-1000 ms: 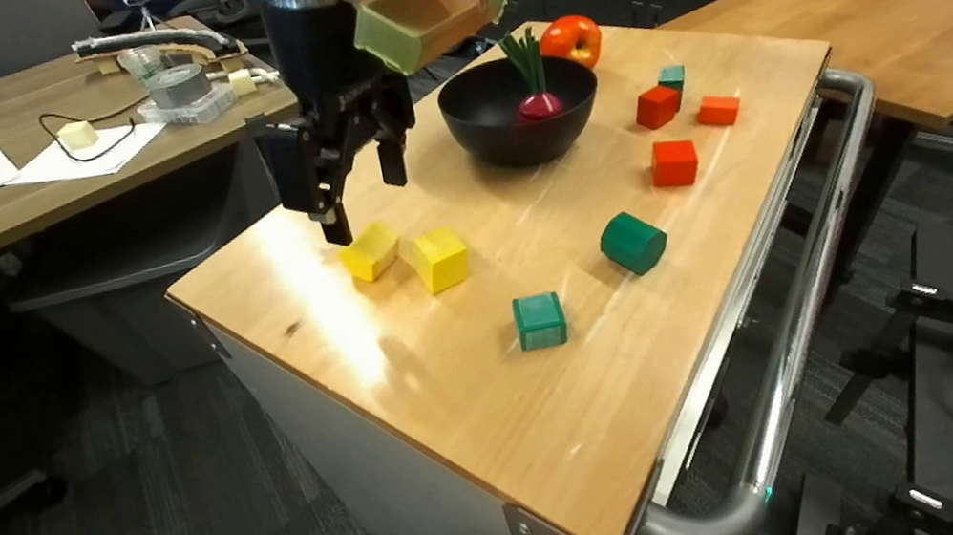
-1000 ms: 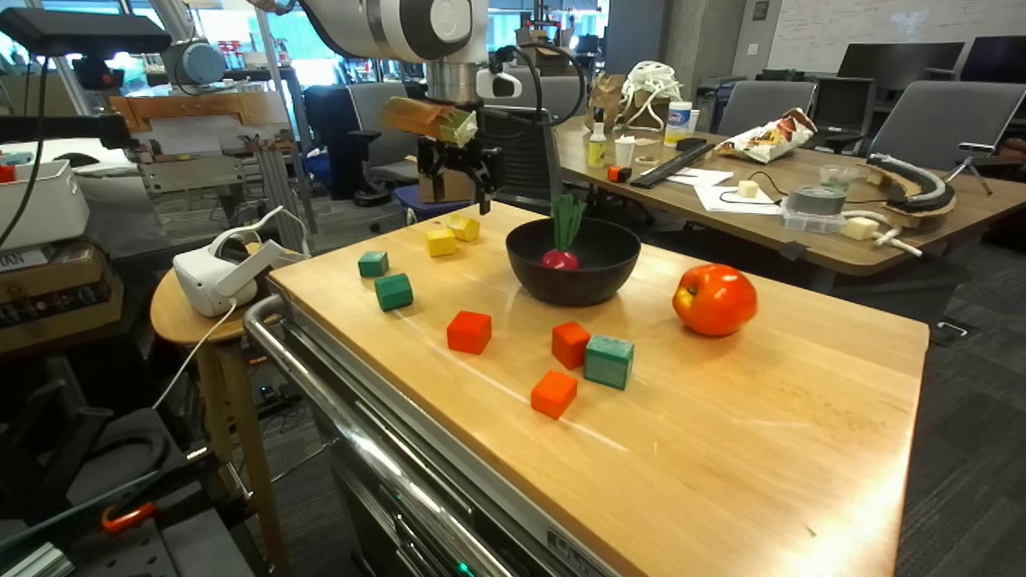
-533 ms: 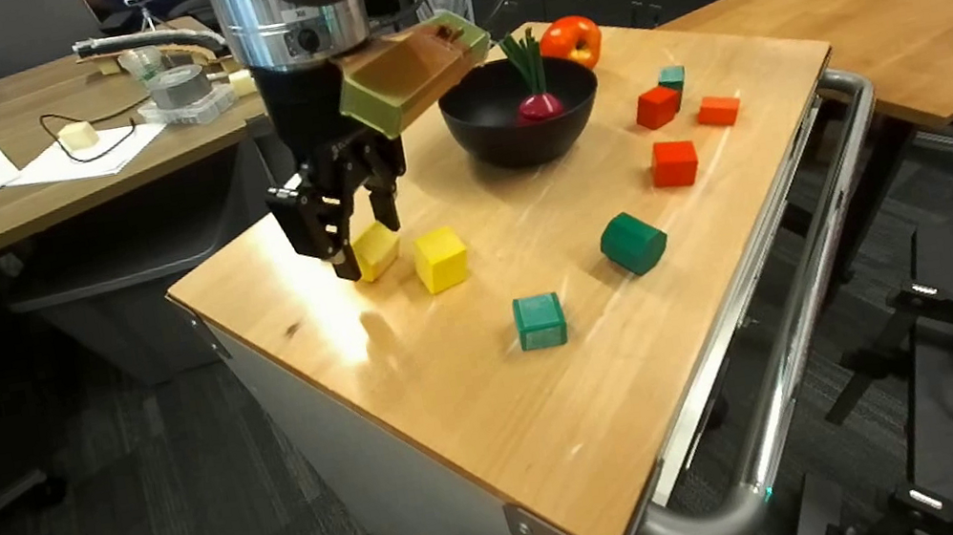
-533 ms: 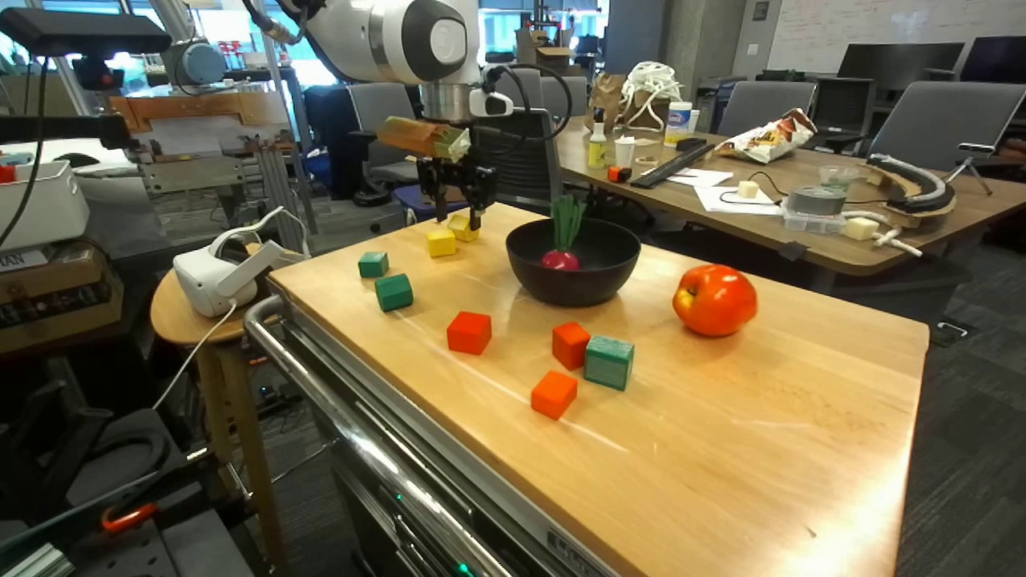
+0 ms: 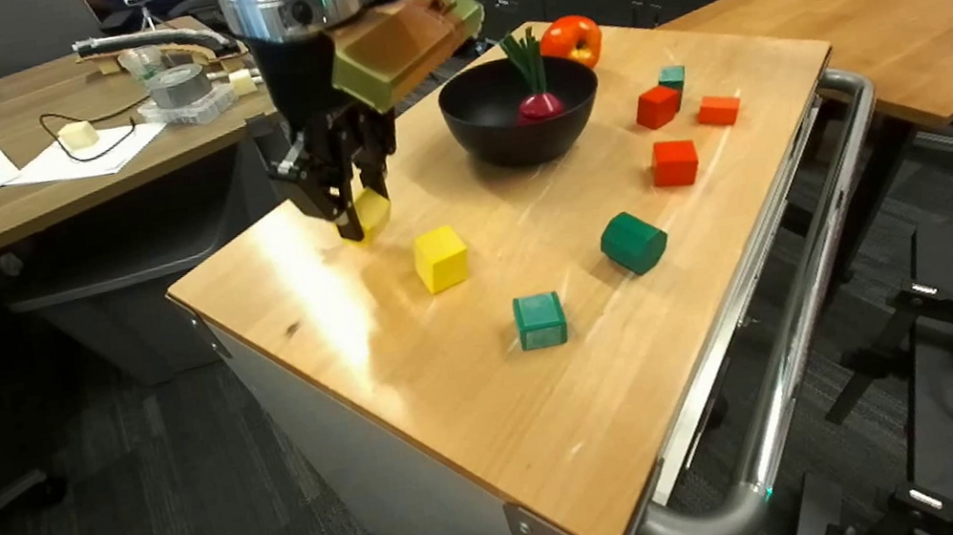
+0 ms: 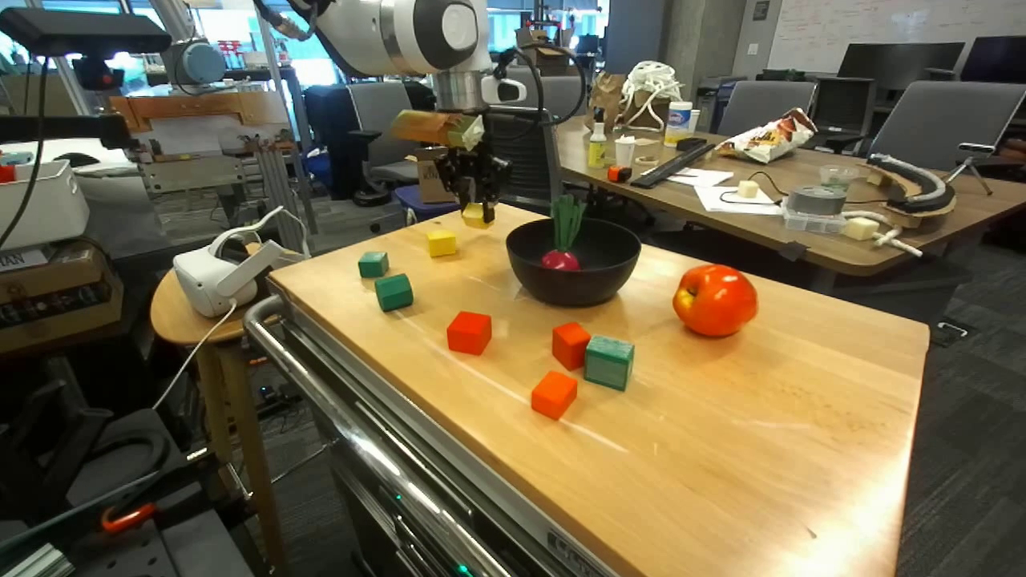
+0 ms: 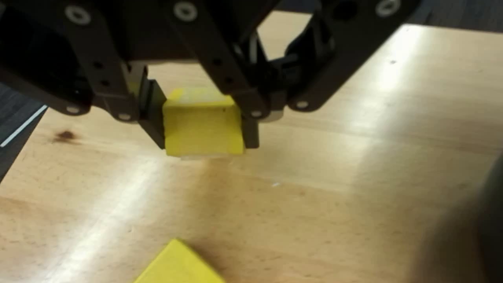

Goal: Put the red object and blocks into the bowl and then move the apple to the left side of the bowl

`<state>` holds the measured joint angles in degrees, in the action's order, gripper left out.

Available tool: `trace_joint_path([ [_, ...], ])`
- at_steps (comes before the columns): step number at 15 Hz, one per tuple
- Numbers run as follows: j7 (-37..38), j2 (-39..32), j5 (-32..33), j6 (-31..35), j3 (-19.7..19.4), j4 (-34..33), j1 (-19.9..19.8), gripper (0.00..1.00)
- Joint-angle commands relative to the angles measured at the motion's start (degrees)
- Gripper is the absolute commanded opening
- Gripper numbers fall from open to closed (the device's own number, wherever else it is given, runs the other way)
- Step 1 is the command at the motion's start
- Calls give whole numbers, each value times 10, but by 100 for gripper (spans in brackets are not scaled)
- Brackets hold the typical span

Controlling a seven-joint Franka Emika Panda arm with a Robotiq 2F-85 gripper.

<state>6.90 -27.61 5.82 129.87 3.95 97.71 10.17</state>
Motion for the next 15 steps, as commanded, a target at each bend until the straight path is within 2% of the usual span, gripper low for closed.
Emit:
trace_joint_path([
  [1,29,93,60,10,-41,36,1,21],
  [4,53,152,85,-10,-66,49,-22,21],
  [6,59,159,83,-27,-74,47,-40,21],
  [11,89,136,81,-59,-80,70,-72,21],
  [15,99,103,47,-19,-75,84,-82,21],
])
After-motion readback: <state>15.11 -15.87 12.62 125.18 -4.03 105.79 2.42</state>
